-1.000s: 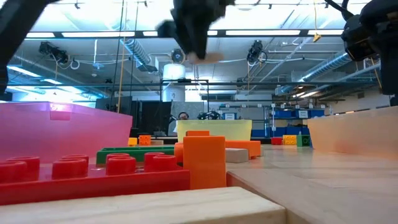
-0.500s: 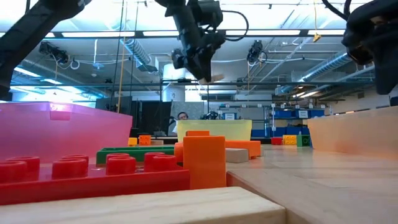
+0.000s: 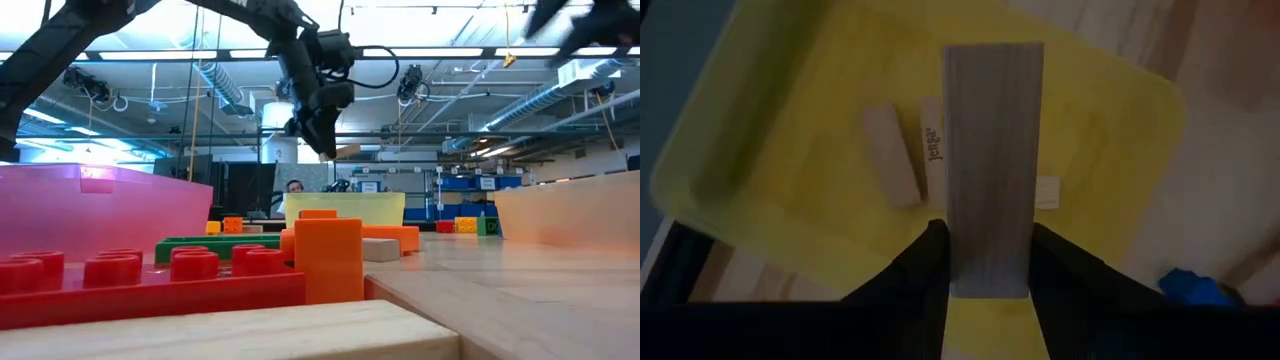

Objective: Sort blocks by size
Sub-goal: Put the wooden block into the yellow bin

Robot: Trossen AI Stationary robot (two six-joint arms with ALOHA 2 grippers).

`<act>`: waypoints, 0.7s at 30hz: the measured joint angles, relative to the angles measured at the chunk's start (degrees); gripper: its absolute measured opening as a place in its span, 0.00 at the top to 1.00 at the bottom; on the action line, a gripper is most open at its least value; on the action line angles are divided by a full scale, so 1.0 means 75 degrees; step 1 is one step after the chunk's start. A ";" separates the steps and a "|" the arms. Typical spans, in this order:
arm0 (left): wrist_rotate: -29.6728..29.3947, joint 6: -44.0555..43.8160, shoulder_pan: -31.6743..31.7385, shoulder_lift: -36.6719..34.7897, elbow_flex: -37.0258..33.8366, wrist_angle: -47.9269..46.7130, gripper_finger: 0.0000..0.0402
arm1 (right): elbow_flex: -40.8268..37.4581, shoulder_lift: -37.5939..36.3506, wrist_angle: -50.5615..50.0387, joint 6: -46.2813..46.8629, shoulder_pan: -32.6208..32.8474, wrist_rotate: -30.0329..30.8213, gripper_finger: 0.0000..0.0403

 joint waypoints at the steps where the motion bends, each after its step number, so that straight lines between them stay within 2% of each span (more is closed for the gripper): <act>1: 0.0090 0.0105 0.0005 0.0000 -0.0102 0.0137 0.69 | 0.0165 0.0000 -0.0066 -0.0401 -0.0003 0.0274 0.48; 6: 0.0601 0.0348 0.0103 0.0099 -0.0437 0.0725 0.69 | 0.0556 -0.0015 0.0185 -0.2227 -0.0089 0.0561 0.49; 16: 0.0715 0.0452 0.0540 0.1115 -0.0135 0.0623 0.69 | 0.0569 -0.0012 0.0498 -0.2783 -0.0116 0.0546 0.49; 21: 0.0848 0.0473 0.0653 0.1327 -0.0041 0.0627 0.69 | 0.0569 -0.0012 0.0503 -0.3000 -0.0119 0.0544 0.49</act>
